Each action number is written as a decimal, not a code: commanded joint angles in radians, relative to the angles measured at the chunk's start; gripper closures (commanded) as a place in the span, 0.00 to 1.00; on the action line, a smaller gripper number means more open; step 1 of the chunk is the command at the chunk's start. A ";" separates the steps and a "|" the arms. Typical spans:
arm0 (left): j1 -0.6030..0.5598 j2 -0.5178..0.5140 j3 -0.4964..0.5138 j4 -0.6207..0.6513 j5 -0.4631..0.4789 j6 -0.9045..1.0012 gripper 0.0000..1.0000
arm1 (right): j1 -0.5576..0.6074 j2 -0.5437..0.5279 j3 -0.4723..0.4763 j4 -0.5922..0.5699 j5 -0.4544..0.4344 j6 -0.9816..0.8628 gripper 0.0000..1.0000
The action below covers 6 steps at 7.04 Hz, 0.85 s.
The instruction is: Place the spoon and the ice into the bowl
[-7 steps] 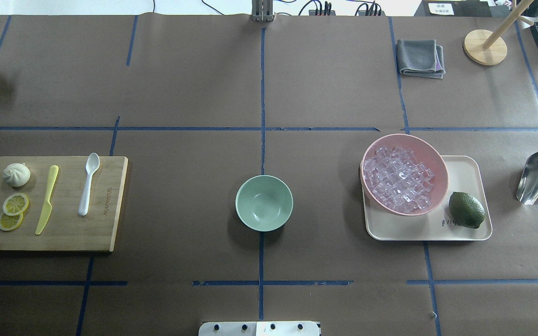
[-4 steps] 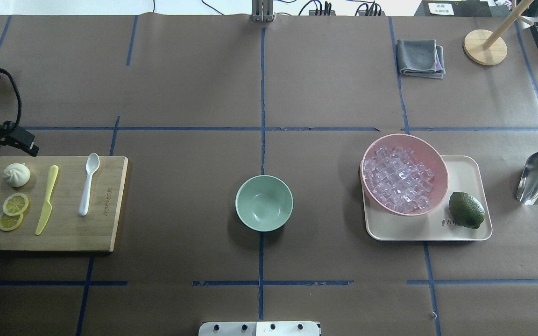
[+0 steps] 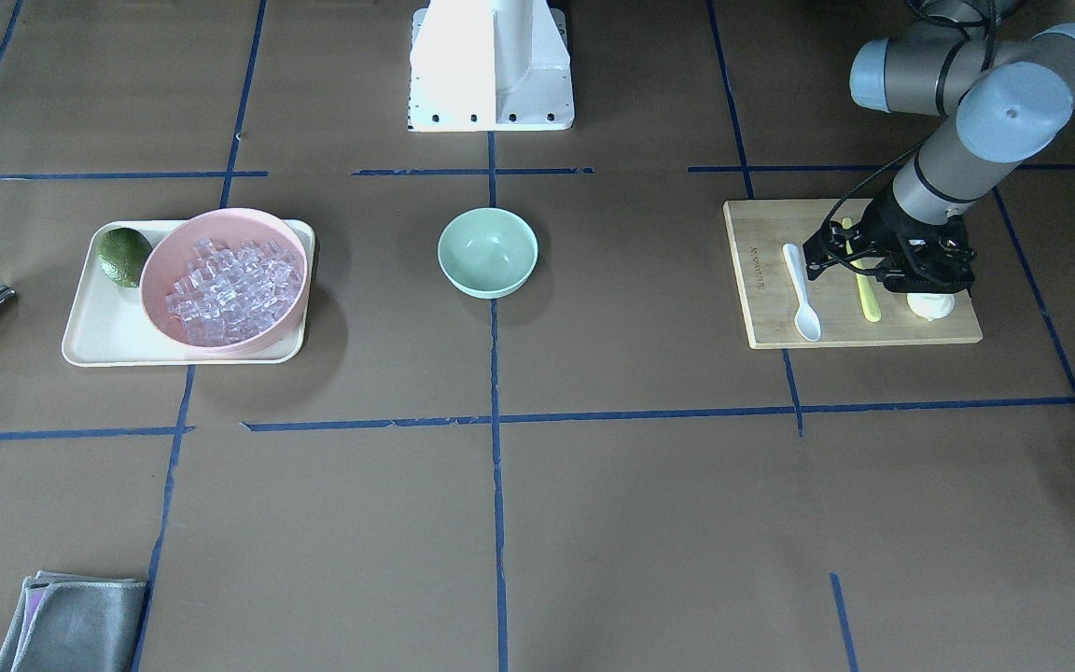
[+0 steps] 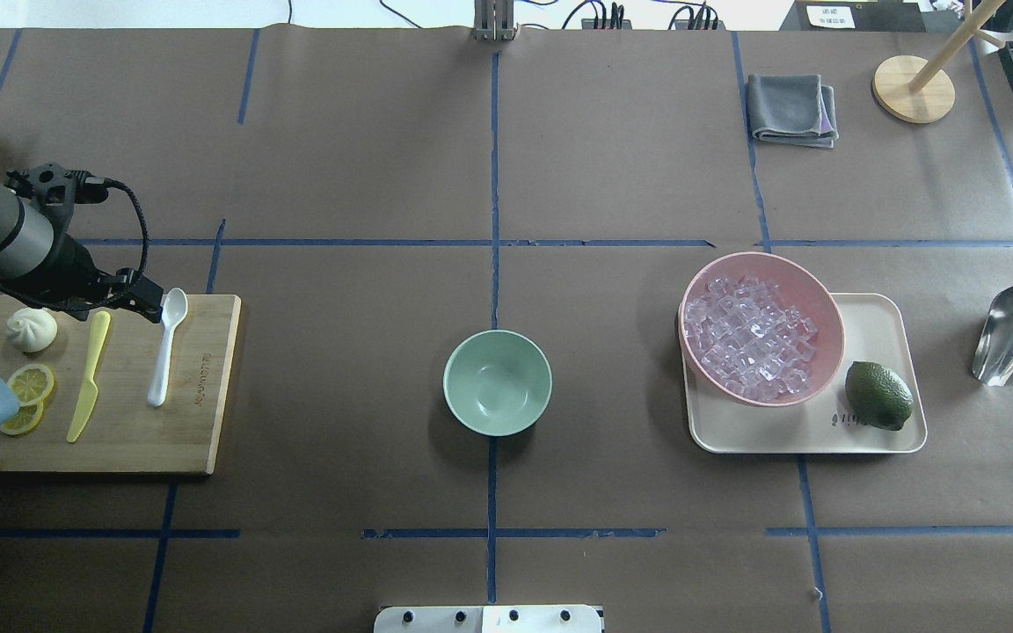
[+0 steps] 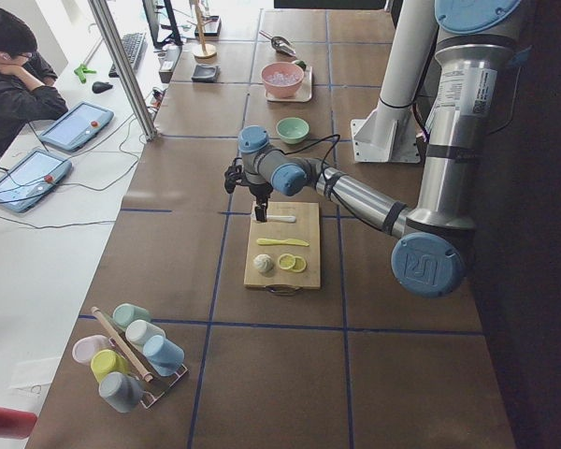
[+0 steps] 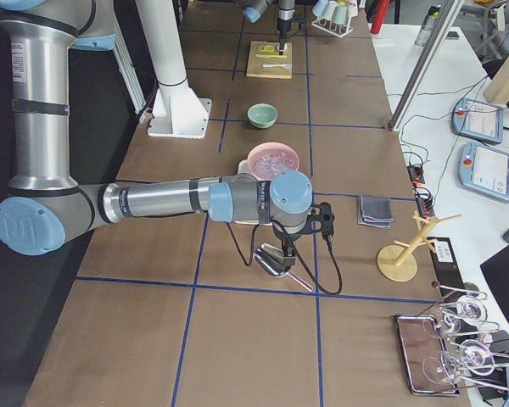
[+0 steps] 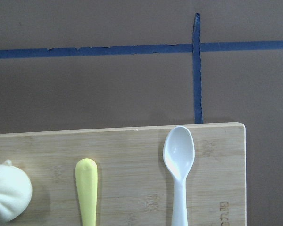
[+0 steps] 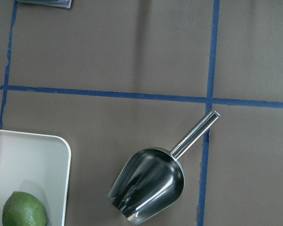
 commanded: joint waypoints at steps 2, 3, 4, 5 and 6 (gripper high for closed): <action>0.054 -0.006 0.051 -0.067 0.033 -0.048 0.02 | -0.055 0.001 0.008 0.131 -0.006 0.191 0.00; 0.069 -0.021 0.071 -0.067 0.051 -0.049 0.03 | -0.064 0.004 0.013 0.131 -0.004 0.199 0.00; 0.071 -0.036 0.079 -0.067 0.053 -0.051 0.03 | -0.075 0.033 0.016 0.131 -0.006 0.273 0.00; 0.071 -0.044 0.083 -0.067 0.053 -0.049 0.05 | -0.086 0.040 0.025 0.131 -0.004 0.310 0.00; 0.071 -0.044 0.088 -0.067 0.053 -0.048 0.09 | -0.089 0.041 0.030 0.131 -0.004 0.312 0.00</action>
